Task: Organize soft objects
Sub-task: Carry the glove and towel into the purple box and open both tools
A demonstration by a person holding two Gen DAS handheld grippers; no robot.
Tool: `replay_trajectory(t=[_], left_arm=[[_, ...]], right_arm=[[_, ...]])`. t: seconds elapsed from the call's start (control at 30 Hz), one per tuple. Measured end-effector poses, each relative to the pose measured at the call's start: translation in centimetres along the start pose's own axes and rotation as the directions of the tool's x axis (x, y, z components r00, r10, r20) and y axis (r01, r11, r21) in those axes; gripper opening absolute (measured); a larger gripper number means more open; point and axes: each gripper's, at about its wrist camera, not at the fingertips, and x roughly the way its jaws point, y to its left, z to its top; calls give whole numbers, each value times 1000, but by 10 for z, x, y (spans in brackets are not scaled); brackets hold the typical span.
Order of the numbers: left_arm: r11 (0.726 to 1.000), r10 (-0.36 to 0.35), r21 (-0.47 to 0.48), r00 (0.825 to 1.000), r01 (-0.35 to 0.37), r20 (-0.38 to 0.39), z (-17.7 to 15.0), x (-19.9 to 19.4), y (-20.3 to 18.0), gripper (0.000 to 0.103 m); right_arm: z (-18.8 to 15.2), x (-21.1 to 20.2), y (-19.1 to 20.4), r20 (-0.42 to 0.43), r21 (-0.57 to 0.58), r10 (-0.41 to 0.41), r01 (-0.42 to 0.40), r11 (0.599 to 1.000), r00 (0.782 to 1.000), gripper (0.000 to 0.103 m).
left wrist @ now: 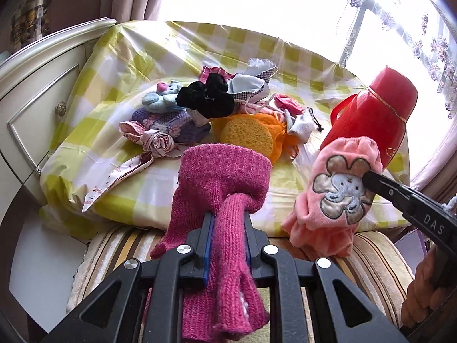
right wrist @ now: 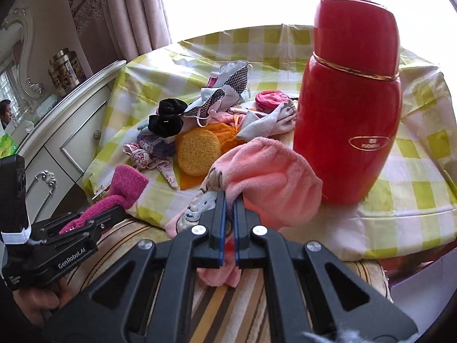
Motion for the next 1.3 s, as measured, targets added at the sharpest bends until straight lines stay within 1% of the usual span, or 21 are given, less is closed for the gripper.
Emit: replay_trajectory(t=[0.07, 0.2, 0.33, 0.43, 0.53, 0.6, 0.67, 0.77, 0.87, 0.93, 0.97, 1.0, 1.03, 1.07, 1.1, 1.13, 1.17, 1.2, 1.23, 1.27, 1.3], left_arm=[[1000, -27, 11, 1000, 27, 10, 1, -5, -10, 18], [994, -84, 74, 996, 82, 16, 2, -10, -40, 18], [977, -164, 137, 986, 161, 12, 3, -15, -76, 18], [954, -231, 198, 973, 226, 4, 4, -19, -107, 18], [918, -305, 259, 952, 300, -22, 4, -21, -142, 18], [888, -356, 293, 933, 355, -51, 3, -20, -166, 18], [850, -406, 326, 909, 415, -99, 0, -18, -192, 18], [792, -472, 342, 862, 506, -183, -7, -11, -227, 18], [740, -498, 372, 828, 561, -257, -17, -5, -261, 18], [697, -511, 388, 797, 603, -321, -26, -1, -283, 18], [675, -512, 393, 780, 625, -361, -32, 1, -295, 22], [653, -510, 392, 759, 648, -405, -37, 7, -305, 31], [637, -500, 392, 743, 664, -445, -41, 13, -316, 39], [625, -480, 399, 734, 671, -481, -47, 19, -326, 57], [612, -452, 418, 730, 672, -513, -51, 27, -336, 68], [599, -406, 448, 734, 663, -545, -56, 36, -347, 70], [587, -347, 473, 732, 657, -586, -61, 48, -357, 70], [572, -294, 488, 720, 659, -628, -68, 57, -366, 70], [552, -251, 493, 698, 672, -671, -73, 69, -375, 70], [531, -216, 487, 666, 694, -714, -77, 80, -383, 70], [519, -183, 475, 636, 711, -750, -82, 89, -391, 70]], right_arm=[[-6, -14, -10, 5, 17, -11, 11, 1000, 1000, 6], [-17, -44, -34, 19, 70, -45, 43, 997, 999, 6], [-27, -77, -67, 34, 127, -115, 110, 986, 993, 6], [-36, -100, -96, 34, 167, -210, 202, 965, 977, 6], [-49, -122, -127, 7, 208, -329, 321, 924, 944, 6], [-60, -132, -148, -28, 230, -395, 391, 891, 918, 6], [-73, -138, -172, -71, 254, -442, 445, 859, 894, 6], [-93, -144, -200, -131, 282, -483, 500, 819, 866, 6], [-113, -147, -223, -191, 297, -508, 543, 786, 840, 6], [-125, -146, -239, -250, 300, -506, 562, 770, 826, 6], [-133, -145, -248, -285, 304, -500, 572, 762, 818, 6], [-141, -145, -255, -313, 308, -502, 586, 749, 806, 6], [-152, -147, -260, -341, 305, -502, 599, 740, 795, 7], [-161, -144, -265, -373, 294, -493, 604, 740, 786, 7], [-169, -141, -269, -407, 278, -482, 608, 743, 776, 8], [-178, -138, -273, -435, 266, -474, 612, 745, 766, 9], [-187, -136, -276, -458, 258, -465, 614, 746, 757, 10], [-195, -134, -279, -479, 251, -456, 615, 748, 750, 15], [-203, -132, -281, -496, 246, -447, 614, 750, 744, 26], [-210, -131, -284, -508, 244, -442, 616, 749, 739, 33], [-216, -130, -285, -513, 241, -443, 619, 747, 735, 49]])
